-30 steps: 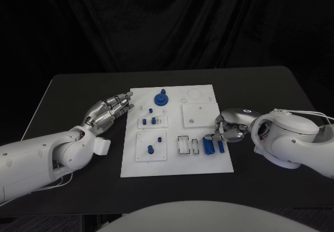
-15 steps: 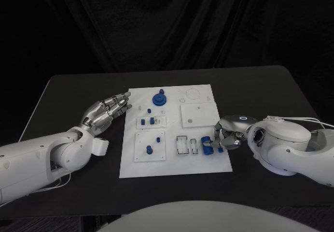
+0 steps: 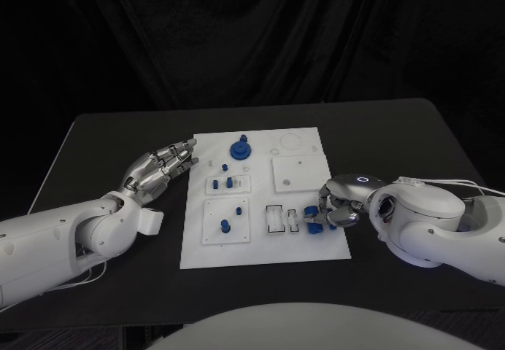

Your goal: Assemble the parts on the task board

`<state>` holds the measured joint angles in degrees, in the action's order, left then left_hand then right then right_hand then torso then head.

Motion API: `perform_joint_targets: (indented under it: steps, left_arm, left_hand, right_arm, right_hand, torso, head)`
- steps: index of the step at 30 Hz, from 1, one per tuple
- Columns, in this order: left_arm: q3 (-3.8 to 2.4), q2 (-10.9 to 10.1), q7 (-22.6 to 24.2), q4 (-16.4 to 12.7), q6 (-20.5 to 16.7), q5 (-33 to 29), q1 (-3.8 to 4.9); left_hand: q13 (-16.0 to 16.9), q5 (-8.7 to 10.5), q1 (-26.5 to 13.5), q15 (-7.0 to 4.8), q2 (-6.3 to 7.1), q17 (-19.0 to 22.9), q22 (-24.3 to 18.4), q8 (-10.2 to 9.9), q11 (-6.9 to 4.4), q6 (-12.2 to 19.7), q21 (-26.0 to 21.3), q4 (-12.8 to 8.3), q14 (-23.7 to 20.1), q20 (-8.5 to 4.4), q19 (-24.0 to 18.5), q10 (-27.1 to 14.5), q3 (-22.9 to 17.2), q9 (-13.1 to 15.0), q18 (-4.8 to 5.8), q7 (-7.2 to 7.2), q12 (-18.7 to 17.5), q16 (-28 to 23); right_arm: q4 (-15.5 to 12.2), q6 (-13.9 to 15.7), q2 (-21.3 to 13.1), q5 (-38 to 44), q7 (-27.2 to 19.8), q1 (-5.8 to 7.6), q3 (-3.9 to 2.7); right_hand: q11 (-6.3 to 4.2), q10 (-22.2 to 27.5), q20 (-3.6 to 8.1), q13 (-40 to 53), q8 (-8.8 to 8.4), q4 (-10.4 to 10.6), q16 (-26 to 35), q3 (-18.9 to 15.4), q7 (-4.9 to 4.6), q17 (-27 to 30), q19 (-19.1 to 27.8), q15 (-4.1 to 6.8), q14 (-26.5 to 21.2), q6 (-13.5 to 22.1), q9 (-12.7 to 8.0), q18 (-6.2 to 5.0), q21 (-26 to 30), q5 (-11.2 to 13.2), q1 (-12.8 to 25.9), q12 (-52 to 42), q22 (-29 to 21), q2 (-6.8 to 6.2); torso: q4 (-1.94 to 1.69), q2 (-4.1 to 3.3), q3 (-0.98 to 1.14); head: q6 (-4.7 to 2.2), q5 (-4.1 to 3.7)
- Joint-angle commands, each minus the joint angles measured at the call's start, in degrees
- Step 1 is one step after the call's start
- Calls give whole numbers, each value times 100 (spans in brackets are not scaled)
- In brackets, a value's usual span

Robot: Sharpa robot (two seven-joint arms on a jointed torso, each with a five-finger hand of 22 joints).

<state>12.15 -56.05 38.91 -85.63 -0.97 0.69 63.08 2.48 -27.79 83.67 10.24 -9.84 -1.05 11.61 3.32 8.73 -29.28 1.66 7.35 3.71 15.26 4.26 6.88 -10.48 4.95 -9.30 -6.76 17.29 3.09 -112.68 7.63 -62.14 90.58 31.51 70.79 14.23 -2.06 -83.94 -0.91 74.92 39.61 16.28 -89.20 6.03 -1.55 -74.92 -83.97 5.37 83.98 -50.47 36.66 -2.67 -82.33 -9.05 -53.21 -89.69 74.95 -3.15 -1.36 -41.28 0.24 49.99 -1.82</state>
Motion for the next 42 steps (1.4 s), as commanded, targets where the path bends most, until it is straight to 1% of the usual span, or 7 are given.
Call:
perform_joint_targets:
  steps: [1, 15, 21, 29, 36, 37, 42]
  left_arm:
    - [-4, 19, 497, 8, 113, -11, -7]
    - [-3, 36, 450, 30, 150, -11, -9]
    - [-3, 41, 425, 39, 168, -11, -10]
    - [-3, 47, 393, 50, 196, -11, -12]
    - [-3, 64, 376, 65, 219, -11, -14]
    - [-3, 67, 373, 69, 225, -11, -15]
    - [-3, 68, 367, 75, 240, -11, -19]
  left_hand:
    - [1, -29, -11, 35, -5, -9, 5, 17, 26, 1, 34, -5, -11, 21, 11, -3, -34, -3, 36, 30, 30, 22]
    - [1, -36, -12, 40, -3, -10, 8, 21, 18, -19, 36, -17, -10, 34, 18, -5, -69, 0, 30, -8, 35, 27]
    - [2, -39, -13, 40, -4, -10, 6, 25, 20, -40, 36, -22, -8, 38, 21, -2, -86, 3, 27, -26, 43, 30]
    - [4, -42, -19, 33, -1, -10, -3, 34, 43, -77, 34, -29, -9, 42, 21, 6, -116, 10, 18, -56, 58, 31]
    - [8, -44, -29, 36, 5, -20, -12, 46, 74, -126, 31, -37, 22, 51, 20, 22, -158, 18, 10, -87, 84, 62]
    - [8, -44, -29, 36, 5, -20, -12, 46, 74, -126, 31, -37, 22, 51, 20, 22, -158, 18, 10, -87, 84, 62]
    - [8, -45, -31, 37, 6, -22, -8, 47, 78, -132, 32, -38, 30, 53, 23, 24, -165, 20, 9, -91, 87, 69]
  right_arm:
    - [-8, 124, 13, 66, 50, -33, -2]
    - [214, -303, 212, -14, 295, -150, -2]
    - [339, -363, 302, -18, 332, -188, -2]
    - [394, -317, 371, -238, 269, -208, -3]
    - [379, 154, 378, -394, -63, -212, -3]
    - [363, 314, 372, -434, -155, -212, -4]
    - [275, 786, 337, -519, -399, -213, -4]
  right_hand:
    - [-50, -606, 37, 1508, 37, 9, 11, 45, 24, -1237, -306, 49, 545, -1, 20, 76, -25, 12, -92, -31, 1256, -12]
    - [-22, -606, 30, 1508, -136, 42, 42, 25, -14, -1155, -284, 33, 529, 109, 52, 64, 21, -285, 226, -31, 1237, 139]
    - [30, -606, -10, 1508, -535, -106, 75, 287, -74, -1078, -255, -11, 514, 122, -56, 48, 82, -1478, -278, -31, 1215, 55]
    - [70, -606, -41, 1508, -787, -131, 92, 461, -119, -1042, -240, -44, 507, 109, -126, 40, 115, -2069, -460, -31, 1204, -47]
    - [30, -606, -26, 1508, -776, -384, 77, 756, -71, -1084, -259, -15, 517, 13, -60, 49, 73, -2851, -808, -31, 1218, -88]
    - [-11, -606, 0, 1508, -701, -473, 63, 888, -32, -1121, -275, 14, 525, -72, 7, 56, 37, -3271, -910, -31, 1231, -98]
    - [-46, -606, 32, 1508, -614, -472, 52, 1038, 11, -1149, -293, 48, 531, -152, 120, 68, -5, -3469, -837, -31, 1244, -105]
  torso:
    - [3, 5, -6]
    - [-11, 11, -9]
    - [-12, 8, -6]
    - [-10, 4, -4]
    - [-5, 8, -2]
    - [-6, 8, -1]
    - [-5, 9, -2]
  head:
    - [1, 10]
    - [1, 22]
    - [1, 34]
    - [1, 40]
    - [1, 63]
    - [1, 63]
    - [1, 75]
